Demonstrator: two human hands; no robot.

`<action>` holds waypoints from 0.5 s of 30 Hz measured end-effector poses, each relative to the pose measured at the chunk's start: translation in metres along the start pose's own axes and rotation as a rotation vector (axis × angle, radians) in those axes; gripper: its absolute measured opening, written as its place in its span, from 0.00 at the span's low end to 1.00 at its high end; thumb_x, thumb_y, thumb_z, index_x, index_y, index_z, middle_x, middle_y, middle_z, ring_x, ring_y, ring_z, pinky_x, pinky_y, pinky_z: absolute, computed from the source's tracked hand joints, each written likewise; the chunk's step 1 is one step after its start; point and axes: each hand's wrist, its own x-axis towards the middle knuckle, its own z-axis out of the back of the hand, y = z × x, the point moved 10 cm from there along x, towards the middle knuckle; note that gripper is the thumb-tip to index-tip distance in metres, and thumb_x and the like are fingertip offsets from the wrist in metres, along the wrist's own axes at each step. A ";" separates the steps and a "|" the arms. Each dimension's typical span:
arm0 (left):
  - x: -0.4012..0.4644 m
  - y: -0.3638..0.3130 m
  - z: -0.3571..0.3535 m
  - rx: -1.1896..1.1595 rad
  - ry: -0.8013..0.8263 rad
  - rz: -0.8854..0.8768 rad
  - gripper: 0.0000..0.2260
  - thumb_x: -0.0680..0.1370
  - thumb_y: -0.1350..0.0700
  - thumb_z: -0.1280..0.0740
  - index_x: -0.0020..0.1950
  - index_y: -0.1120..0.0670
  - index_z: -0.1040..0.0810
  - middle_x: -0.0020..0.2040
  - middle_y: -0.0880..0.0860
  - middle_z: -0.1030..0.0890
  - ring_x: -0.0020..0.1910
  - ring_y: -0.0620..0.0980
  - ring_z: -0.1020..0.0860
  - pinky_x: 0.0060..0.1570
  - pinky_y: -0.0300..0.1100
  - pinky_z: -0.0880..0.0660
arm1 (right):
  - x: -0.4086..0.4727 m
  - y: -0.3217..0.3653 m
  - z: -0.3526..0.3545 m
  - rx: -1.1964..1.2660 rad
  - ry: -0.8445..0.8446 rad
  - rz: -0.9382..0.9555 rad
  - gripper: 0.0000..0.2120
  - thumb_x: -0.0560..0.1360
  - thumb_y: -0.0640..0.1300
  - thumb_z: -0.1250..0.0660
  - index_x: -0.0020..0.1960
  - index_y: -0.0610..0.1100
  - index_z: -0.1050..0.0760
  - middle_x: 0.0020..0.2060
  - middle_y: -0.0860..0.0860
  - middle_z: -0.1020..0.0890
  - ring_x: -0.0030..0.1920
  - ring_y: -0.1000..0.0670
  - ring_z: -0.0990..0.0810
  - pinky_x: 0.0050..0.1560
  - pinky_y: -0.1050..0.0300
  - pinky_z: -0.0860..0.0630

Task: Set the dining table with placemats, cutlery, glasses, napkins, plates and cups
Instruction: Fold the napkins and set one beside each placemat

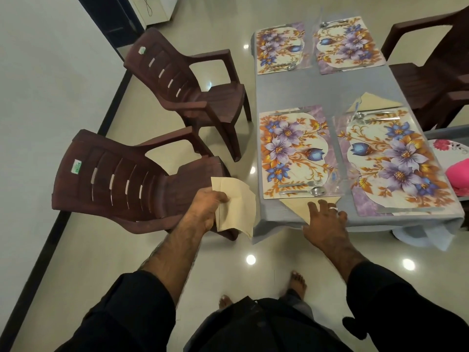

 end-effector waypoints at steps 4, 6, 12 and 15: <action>0.001 0.013 0.038 -0.042 0.028 -0.004 0.11 0.77 0.69 0.31 0.57 0.59 0.16 0.54 0.60 0.13 0.53 0.62 0.15 0.53 0.60 0.18 | -0.018 0.063 0.023 0.231 -0.057 0.035 0.32 0.77 0.63 0.33 0.76 0.50 0.33 0.71 0.46 0.28 0.69 0.42 0.28 0.67 0.43 0.28; -0.002 0.026 0.062 -0.078 0.056 0.004 0.13 0.76 0.70 0.31 0.58 0.60 0.16 0.55 0.60 0.12 0.55 0.63 0.15 0.56 0.63 0.18 | -0.031 0.108 0.034 0.455 -0.071 0.064 0.25 0.78 0.62 0.32 0.70 0.51 0.26 0.65 0.49 0.25 0.64 0.45 0.25 0.63 0.47 0.26; -0.021 0.089 0.175 -0.141 0.136 0.021 0.17 0.76 0.71 0.31 0.62 0.60 0.16 0.56 0.58 0.12 0.56 0.60 0.14 0.54 0.54 0.17 | -0.082 0.277 0.024 1.366 0.352 0.014 0.22 0.83 0.62 0.38 0.56 0.45 0.17 0.47 0.48 0.13 0.48 0.48 0.14 0.50 0.49 0.20; -0.031 0.121 0.251 -0.200 0.131 0.023 0.16 0.76 0.73 0.31 0.61 0.59 0.16 0.56 0.57 0.12 0.56 0.59 0.15 0.55 0.51 0.18 | -0.108 0.363 0.013 1.488 0.541 0.072 0.22 0.83 0.61 0.35 0.60 0.43 0.18 0.45 0.47 0.15 0.43 0.48 0.17 0.45 0.51 0.23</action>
